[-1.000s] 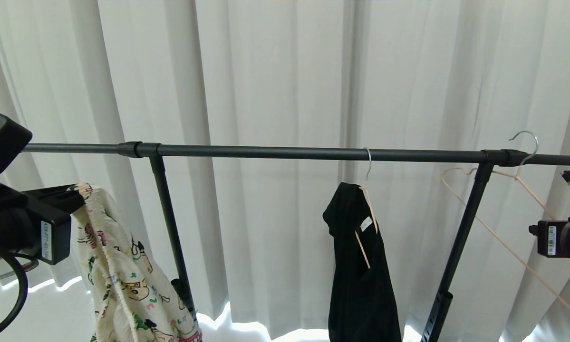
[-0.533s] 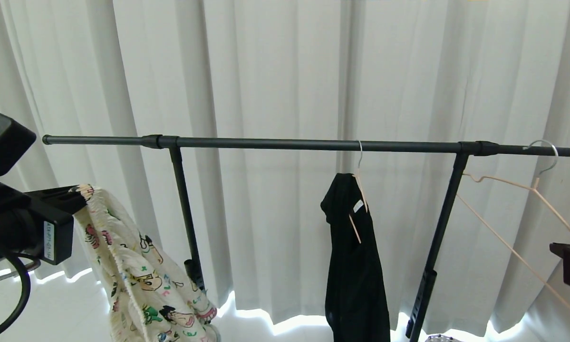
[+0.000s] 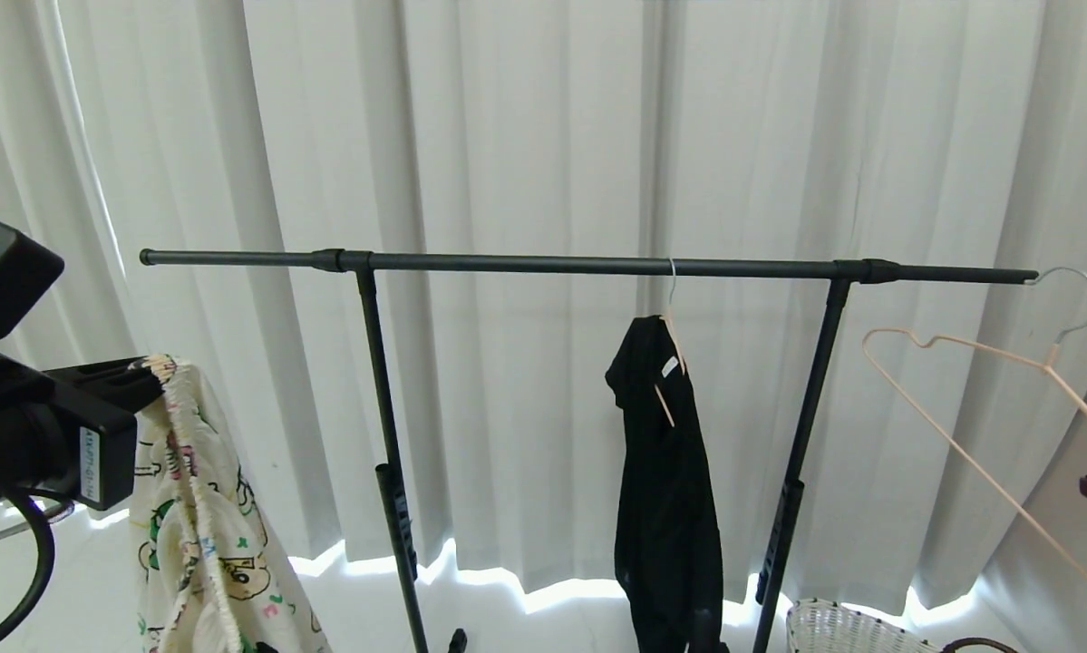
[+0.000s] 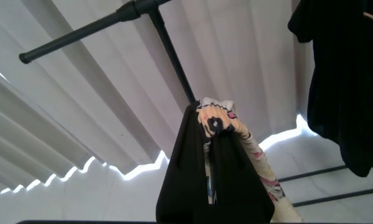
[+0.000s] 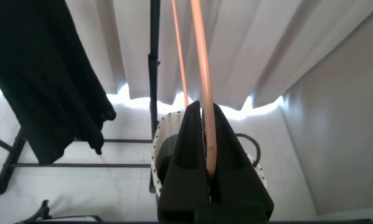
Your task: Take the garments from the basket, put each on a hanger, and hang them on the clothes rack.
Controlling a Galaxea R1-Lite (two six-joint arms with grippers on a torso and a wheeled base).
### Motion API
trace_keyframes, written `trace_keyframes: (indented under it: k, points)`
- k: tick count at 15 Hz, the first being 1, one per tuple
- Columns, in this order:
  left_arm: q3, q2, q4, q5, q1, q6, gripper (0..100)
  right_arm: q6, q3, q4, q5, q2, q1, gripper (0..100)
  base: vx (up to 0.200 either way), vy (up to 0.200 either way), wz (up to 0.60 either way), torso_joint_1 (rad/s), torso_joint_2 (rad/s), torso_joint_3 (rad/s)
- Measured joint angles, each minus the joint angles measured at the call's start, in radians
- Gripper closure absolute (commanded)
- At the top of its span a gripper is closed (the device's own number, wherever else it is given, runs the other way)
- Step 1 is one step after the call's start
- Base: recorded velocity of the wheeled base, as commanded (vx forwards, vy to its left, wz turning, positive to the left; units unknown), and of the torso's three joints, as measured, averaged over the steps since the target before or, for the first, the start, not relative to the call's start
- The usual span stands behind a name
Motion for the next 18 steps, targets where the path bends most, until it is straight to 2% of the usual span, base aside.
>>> trace_keyframes:
  k: [4,7,12,16,18]
  points:
    - [0.009,0.0,-0.001,0.001,0.0,0.001,100,-0.034,-0.004,0.0,0.01,-0.03,0.01,100,0.0,0.0,0.0,0.0,0.0,0.0]
    - [0.01,0.003,0.0,0.013,0.0,0.005,100,-0.034,-0.006,0.0,0.01,-0.051,0.048,100,0.0,0.2,0.0,0.001,0.0,0.006]
    - [0.009,0.008,0.0,0.016,0.0,0.005,100,-0.033,-0.015,-0.003,0.012,-0.064,0.181,100,0.0,0.2,0.0,0.003,0.0,0.004]
    - [-0.001,0.027,-0.001,0.016,0.0,0.005,100,-0.027,-0.03,-0.002,0.012,-0.058,0.33,100,0.0,0.2,0.0,0.001,0.01,0.002]
    - [-0.006,0.037,-0.013,0.015,-0.003,0.005,100,-0.02,-0.034,-0.002,0.012,-0.047,0.405,100,0.0,0.0,0.0,0.0,0.0,0.0]
